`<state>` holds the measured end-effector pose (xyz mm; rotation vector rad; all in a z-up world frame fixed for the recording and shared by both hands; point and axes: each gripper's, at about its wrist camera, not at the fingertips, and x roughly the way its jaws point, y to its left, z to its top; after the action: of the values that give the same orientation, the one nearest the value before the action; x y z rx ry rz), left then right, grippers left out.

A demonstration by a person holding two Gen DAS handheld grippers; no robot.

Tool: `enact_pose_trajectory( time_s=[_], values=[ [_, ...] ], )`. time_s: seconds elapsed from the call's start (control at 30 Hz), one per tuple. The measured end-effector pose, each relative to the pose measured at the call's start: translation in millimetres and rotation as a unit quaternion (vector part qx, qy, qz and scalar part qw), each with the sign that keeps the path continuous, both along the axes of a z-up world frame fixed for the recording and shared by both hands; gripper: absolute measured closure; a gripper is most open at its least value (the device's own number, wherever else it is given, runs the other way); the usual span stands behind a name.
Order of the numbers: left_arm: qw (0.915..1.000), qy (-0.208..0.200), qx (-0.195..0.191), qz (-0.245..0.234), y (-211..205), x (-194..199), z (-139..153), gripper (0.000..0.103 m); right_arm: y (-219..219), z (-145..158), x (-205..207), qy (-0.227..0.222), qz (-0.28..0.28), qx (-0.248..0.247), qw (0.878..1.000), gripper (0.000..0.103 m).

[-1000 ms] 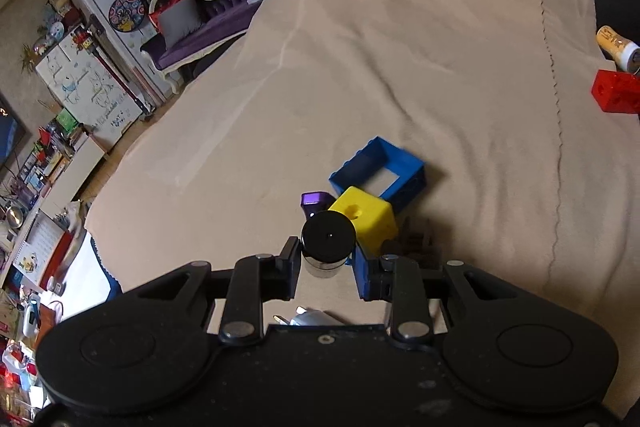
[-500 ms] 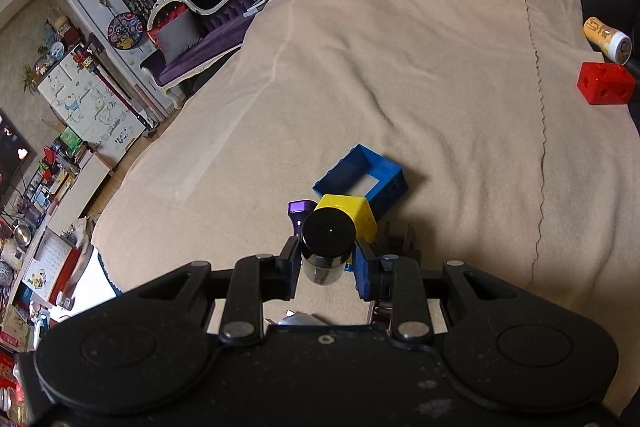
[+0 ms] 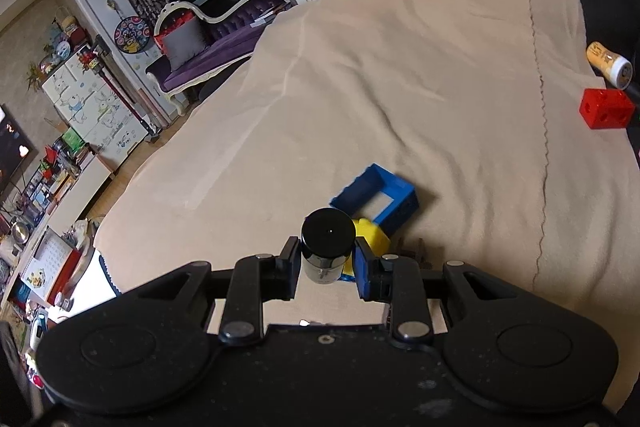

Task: Organize rigid objects
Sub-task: 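Grasp the yellow block with the left gripper while the right gripper holds the vial, then carry the yellow block and vial into the basket and open both grippers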

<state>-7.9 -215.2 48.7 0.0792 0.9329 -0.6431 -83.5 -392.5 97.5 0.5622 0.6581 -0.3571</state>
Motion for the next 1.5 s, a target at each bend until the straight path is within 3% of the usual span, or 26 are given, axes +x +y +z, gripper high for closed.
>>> enact_pose_trajectory(
  time_s=[0.1,0.17,0.23,0.3,0.37,0.43,0.6,0.73,0.77,0.8,0.83,1.07,1.3,1.5],
  values=[
    [0.9999,-0.001,0.015,0.002,-3,6,-8,0.101,3,2,3,-0.001,0.004,-0.003,1.0,0.076],
    [0.9997,-0.002,0.024,-0.007,-3,1,-12,0.093,5,2,6,0.0,0.008,-0.004,1.0,0.076],
    [0.9994,0.002,0.025,-0.023,-8,-5,-17,0.048,5,1,6,0.001,0.01,-0.004,1.0,0.076],
    [0.9989,-0.017,0.026,-0.036,-15,-16,-20,0.028,5,-1,6,0.003,0.011,-0.002,1.0,0.076],
    [0.9969,-0.04,0.036,-0.058,-22,-27,-20,0.027,3,-3,5,0.005,0.01,0.0,1.0,0.076],
    [0.994,-0.056,0.046,-0.082,-30,-38,-24,0.017,-1,-5,5,0.007,0.007,0.003,1.0,0.076],
    [0.9901,-0.063,0.09,-0.087,-45,-45,-47,0.016,-5,-9,1,0.009,0.001,0.009,1.0,0.076],
    [0.9902,-0.058,0.1,-0.079,-40,-45,-57,0.016,-4,-10,0,0.01,0.001,0.012,1.0,0.076],
    [0.9898,-0.057,0.103,-0.08,-40,-45,-58,0.018,-4,-10,1,0.01,0.002,0.012,1.0,0.076],
    [0.9895,-0.056,0.103,-0.084,-41,-44,-59,0.033,-4,-11,1,0.011,0.002,0.013,1.0,0.076],
    [0.9895,-0.053,0.102,-0.088,-41,-43,-60,0.042,-4,-11,1,0.011,0.002,0.013,1.0,0.076],
    [0.9945,-0.047,0.07,-0.062,-24,-37,-47,0.042,1,-6,1,0.006,0.011,0.011,1.0,0.076],
    [0.9989,-0.042,0.016,0.014,24,-13,-3,0.042,16,1,8,0.001,0.034,0.01,0.999,0.076],
    [0.9935,-0.037,0.006,0.107,87,18,15,0.042,56,0,32,0.014,0.088,-0.005,0.996,0.076]
  ],
)
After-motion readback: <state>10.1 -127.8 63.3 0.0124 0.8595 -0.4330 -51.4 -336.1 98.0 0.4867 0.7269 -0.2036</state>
